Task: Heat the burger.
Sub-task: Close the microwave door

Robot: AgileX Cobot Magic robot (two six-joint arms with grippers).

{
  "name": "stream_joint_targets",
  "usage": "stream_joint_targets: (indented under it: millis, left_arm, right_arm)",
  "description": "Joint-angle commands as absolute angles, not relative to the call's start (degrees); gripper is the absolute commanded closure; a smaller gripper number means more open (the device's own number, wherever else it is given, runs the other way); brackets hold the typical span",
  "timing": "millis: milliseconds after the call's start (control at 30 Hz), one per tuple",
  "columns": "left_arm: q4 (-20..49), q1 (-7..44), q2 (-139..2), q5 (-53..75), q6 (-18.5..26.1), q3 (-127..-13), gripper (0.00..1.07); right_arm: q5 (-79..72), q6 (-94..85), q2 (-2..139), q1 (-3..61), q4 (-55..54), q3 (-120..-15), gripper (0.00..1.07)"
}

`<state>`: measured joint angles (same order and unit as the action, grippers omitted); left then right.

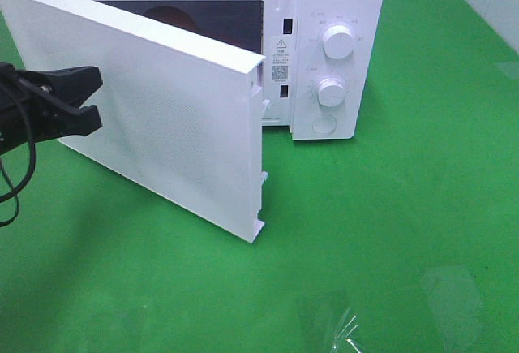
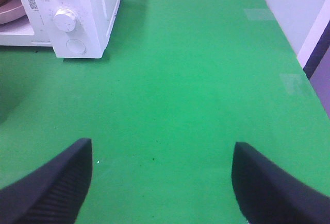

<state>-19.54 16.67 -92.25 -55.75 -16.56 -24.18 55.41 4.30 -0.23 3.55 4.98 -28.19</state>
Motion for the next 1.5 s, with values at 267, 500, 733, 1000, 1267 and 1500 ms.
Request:
stream_joint_targets:
  millis: [267,500,733,1000,1267,1500]
  left_arm:
    - [-10.60,24.75,-97.63,-51.45,-14.27,-33.06,1.07]
    - [-7.62,28.59,-101.36,-48.53,-12.89,-39.02,1.07]
    - [-4.41,31.86,-105.88,-46.29,-12.78,-46.70,1.07]
    - [-3.38,34.84,-111.67,-44.00,-12.83,-56.61,1.07]
    - [-2.98,35.87,-115.97,-41.08,-13.12,-63.37,1.07]
    - [0.86,35.47,-118.77,-38.73,-11.34,-67.27,1.07]
  right_arm:
    - [55.00,4.13,-1.78,3.21,5.16,-28.13,0.37]
    - [55.00,4.13,-1.78,3.21,5.16,-28.13,0.37]
    - [55.00,4.24,-1.78,3.21,5.16,-28.13,0.37]
    - [55.00,4.18,-1.78,3.21,5.16,-28.13,0.37]
    - [55.00,4.18,-1.78,3.21,5.16,-28.13,0.37]
    - [55.00,4.18,-1.78,3.21,5.16,-28.13,0.37]
